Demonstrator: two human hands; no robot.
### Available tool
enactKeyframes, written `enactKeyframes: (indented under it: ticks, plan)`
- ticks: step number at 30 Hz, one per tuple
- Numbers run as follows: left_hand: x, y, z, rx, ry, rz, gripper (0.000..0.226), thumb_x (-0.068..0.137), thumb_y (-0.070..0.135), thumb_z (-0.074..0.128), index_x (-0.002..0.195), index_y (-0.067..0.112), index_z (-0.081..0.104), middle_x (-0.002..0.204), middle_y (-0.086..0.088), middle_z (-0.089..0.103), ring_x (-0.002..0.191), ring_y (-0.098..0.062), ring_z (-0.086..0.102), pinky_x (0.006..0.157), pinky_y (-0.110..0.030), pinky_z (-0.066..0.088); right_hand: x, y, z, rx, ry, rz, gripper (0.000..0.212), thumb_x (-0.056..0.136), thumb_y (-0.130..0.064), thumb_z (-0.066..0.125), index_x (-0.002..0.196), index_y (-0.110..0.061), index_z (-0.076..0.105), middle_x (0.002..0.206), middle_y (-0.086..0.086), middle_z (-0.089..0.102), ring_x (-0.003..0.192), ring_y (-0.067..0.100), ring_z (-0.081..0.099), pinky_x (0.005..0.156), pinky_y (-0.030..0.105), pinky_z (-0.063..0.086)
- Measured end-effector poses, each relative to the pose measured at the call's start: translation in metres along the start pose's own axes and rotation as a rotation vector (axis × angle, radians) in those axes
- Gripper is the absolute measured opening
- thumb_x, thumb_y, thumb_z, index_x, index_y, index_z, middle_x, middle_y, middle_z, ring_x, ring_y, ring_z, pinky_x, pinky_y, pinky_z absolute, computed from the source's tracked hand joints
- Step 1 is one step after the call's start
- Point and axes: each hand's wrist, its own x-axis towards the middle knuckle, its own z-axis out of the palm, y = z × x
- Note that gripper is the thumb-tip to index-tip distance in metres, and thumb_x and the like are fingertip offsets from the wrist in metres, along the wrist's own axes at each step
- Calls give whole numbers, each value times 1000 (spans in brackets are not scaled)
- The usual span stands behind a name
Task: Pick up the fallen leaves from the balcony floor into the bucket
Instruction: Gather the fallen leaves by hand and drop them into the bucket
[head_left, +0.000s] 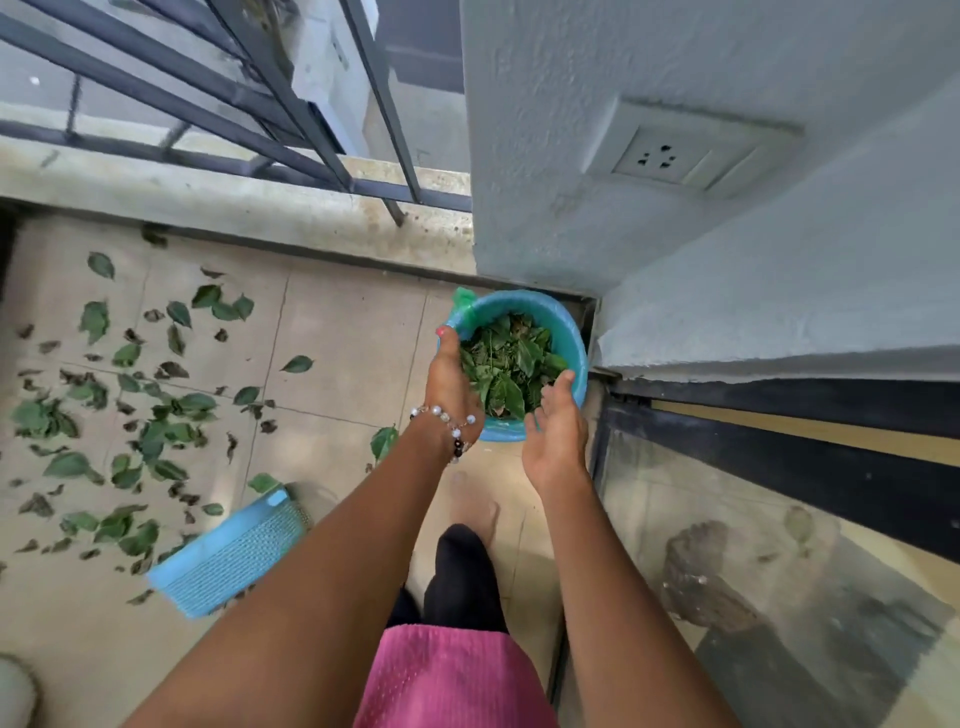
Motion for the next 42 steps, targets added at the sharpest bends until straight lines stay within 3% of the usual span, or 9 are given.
enactKeyframes:
  ticks: [4, 8, 11, 15, 19, 23, 30, 34, 42]
  plan:
    - [-46, 9, -13, 273, 84, 88, 35, 98, 42, 50, 118, 14, 58, 125, -7, 61, 96, -21, 65, 76, -31, 49, -45, -11, 1, -93, -51, -4, 59, 96, -44, 52, 136, -1, 46, 144, 11, 47, 136, 19, 42, 112, 29, 33]
    - [-105, 12, -45, 526, 230, 244, 10, 91, 26, 63, 94, 16, 66, 100, -11, 72, 73, -22, 67, 51, -21, 44, -110, -21, 16, -275, -136, -52, 51, 97, -35, 54, 125, 8, 54, 134, 24, 52, 126, 29, 52, 100, 30, 45]
    - [-155, 16, -77, 515, 319, 304, 9, 90, 22, 61, 83, 17, 65, 81, -9, 71, 72, -27, 69, 60, -27, 50, -167, -23, 34, -442, -194, -115, 31, 97, -30, 57, 109, -2, 63, 102, 14, 68, 99, 21, 64, 77, 23, 52]
    - [-218, 18, -135, 487, 443, 370, 11, 90, 21, 59, 83, 18, 67, 68, -2, 69, 62, -18, 68, 68, -24, 54, -237, -11, 61, -750, -316, -220, 16, 96, -25, 58, 83, -16, 61, 75, 7, 64, 64, 11, 55, 53, 20, 44]
    - [-260, 7, -209, 358, 535, 405, 15, 82, 34, 57, 71, 25, 62, 64, -4, 70, 67, -27, 70, 73, -38, 59, -297, 27, 84, -1099, -550, -340, 16, 96, -27, 56, 87, -16, 62, 80, 6, 68, 65, 13, 58, 58, 25, 46]
    - [-314, -16, -279, 199, 638, 429, 16, 93, 20, 55, 79, 21, 64, 74, -10, 71, 56, -18, 62, 61, -30, 54, -344, 89, 95, -1349, -726, -428, 19, 94, -34, 58, 91, -17, 67, 81, 4, 72, 67, 13, 62, 63, 28, 49]
    - [-374, -98, -418, 7, 815, 437, 15, 87, 20, 56, 79, 22, 68, 79, -9, 74, 79, -26, 71, 76, -37, 59, -411, 232, 72, -1570, -941, -431, 18, 94, -30, 57, 88, -15, 66, 79, 7, 71, 63, 15, 61, 53, 25, 46]
    - [-393, -158, -490, -91, 882, 416, 22, 71, 33, 51, 74, 22, 70, 79, -14, 74, 79, -32, 71, 75, -43, 59, -436, 306, 46, -1594, -1007, -384, 16, 94, -24, 57, 90, -10, 65, 78, 10, 69, 60, 15, 60, 53, 25, 46]
    - [-412, -236, -576, -178, 958, 386, 32, 89, 9, 56, 63, 27, 62, 68, -7, 71, 74, -28, 71, 73, -45, 60, -468, 386, 6, -1675, -1030, -438, 23, 96, -25, 55, 77, -17, 65, 85, 14, 71, 71, 21, 62, 69, 37, 52]
